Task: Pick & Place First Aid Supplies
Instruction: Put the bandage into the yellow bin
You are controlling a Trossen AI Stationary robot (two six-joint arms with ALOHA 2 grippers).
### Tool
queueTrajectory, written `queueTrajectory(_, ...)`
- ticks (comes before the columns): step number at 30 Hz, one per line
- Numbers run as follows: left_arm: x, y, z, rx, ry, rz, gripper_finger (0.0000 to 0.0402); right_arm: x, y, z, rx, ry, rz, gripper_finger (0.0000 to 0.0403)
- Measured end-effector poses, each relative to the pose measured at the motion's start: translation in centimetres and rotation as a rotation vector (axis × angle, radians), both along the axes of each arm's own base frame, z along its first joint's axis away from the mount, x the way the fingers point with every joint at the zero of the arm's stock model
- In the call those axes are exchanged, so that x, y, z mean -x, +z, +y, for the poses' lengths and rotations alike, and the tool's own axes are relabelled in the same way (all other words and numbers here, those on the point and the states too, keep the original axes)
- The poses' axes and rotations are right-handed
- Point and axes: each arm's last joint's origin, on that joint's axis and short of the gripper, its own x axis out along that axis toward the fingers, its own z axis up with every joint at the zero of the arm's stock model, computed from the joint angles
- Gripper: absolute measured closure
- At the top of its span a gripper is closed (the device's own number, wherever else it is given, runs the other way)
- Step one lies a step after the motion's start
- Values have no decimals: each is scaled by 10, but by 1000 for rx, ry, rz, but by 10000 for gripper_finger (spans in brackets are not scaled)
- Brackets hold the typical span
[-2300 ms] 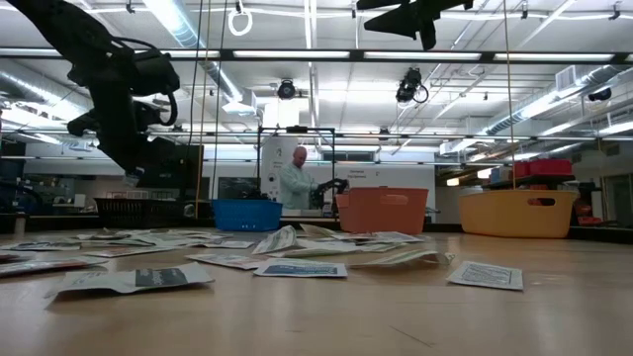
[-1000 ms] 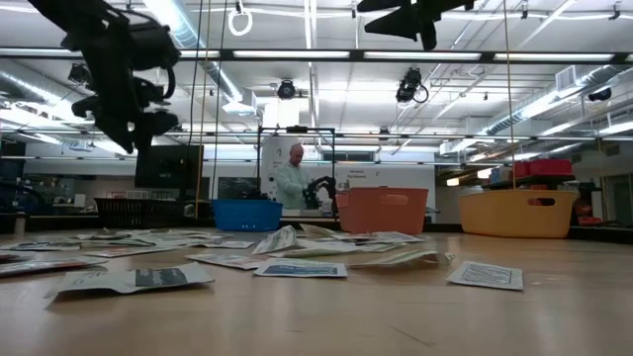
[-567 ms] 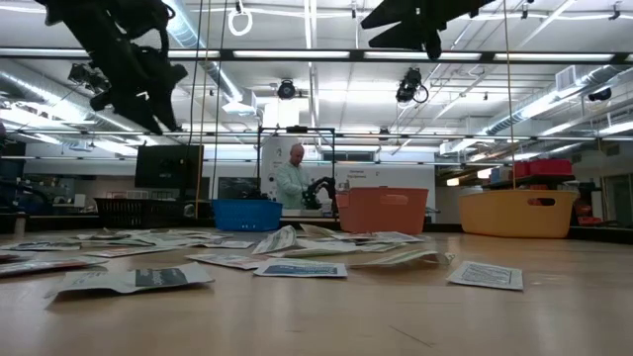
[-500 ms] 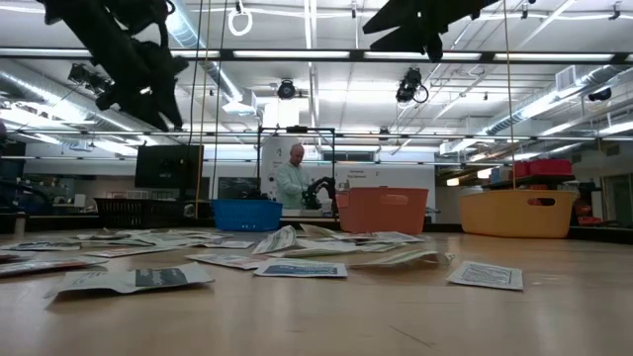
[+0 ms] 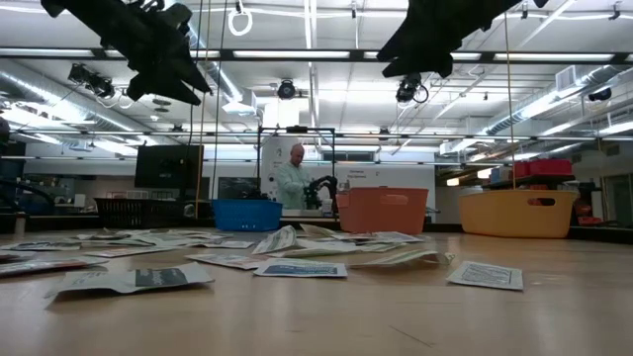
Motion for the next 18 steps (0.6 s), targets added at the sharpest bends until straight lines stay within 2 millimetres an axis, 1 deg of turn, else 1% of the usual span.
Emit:
queueTrajectory(5, -9, -3, -9, 24, -44, -5, 225, 1, -6, 1, -18, 16, 21, 200)
queueTrajectory(9, -20, -7, -16, 67, -72, -15, 225, 2, -13, 2, -75, -3, 25, 200)
queueTrajectory(12, -28, -9, -22, 82, -139, -20, 225, 3, -20, 6, -93, 19, 35, 200)
queueTrajectory(15, -35, -9, -29, 56, -219, -25, 228, 4, -29, 11, -113, 68, 47, 200)
queueTrajectory(18, -37, -7, -35, 18, -275, -29, 242, 5, -36, 17, -121, 103, 51, 200)
